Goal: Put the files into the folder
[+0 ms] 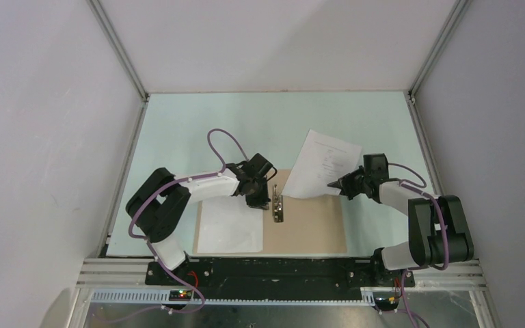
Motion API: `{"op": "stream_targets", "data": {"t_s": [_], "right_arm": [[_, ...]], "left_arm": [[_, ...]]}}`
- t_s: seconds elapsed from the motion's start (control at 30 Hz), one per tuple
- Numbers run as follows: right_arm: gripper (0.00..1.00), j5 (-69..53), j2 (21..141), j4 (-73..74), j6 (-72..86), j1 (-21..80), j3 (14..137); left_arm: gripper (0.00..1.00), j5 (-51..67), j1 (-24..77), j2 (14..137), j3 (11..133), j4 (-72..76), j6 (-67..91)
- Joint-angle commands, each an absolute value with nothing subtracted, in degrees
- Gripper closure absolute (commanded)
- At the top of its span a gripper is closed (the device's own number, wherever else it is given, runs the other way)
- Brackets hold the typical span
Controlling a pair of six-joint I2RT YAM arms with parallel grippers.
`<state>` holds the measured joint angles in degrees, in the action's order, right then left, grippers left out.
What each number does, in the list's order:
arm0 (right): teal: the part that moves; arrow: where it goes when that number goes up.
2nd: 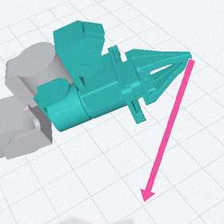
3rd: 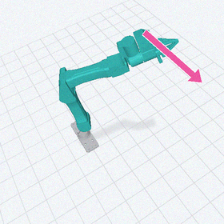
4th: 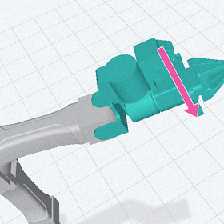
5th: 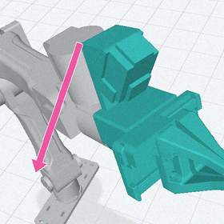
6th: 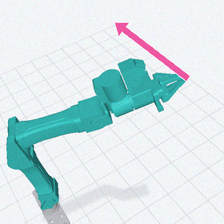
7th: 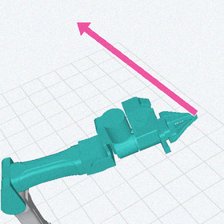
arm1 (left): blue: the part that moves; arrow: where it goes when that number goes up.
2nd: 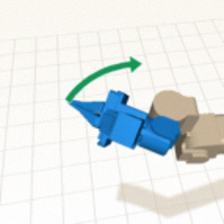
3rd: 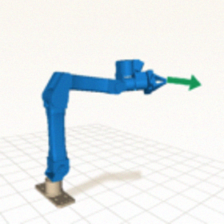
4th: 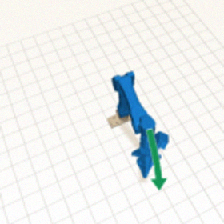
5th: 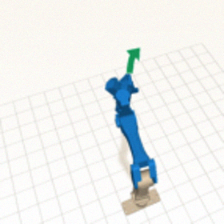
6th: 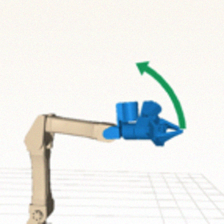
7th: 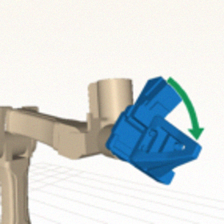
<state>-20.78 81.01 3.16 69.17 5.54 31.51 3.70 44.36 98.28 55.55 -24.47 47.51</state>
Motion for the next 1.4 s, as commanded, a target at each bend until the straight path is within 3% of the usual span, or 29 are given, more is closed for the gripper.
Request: {"op": "stream_targets", "data": {"t_s": [0.0, 0.63, 1.37], "right_arm": [[1.0, -19.61, 82.66, 0.8, 72.91, 6.45, 34.17], [1.0, -18.67, 77.26, 4.27, 77.02, 8.82, 31.91], [1.0, -8.87, 71.83, 15.81, 69.79, 13.7, 31.82]], "left_arm": [[0.87, 2.91, 45.17, 100.86, 54.75, -25.3, 46.6], [0.88, 4.74, 45.13, 101.77, 54.34, -25.32, 45.88], [0.88, 4.91, 45.17, 101.74, 53.9, -25.37, 45.7]]}}
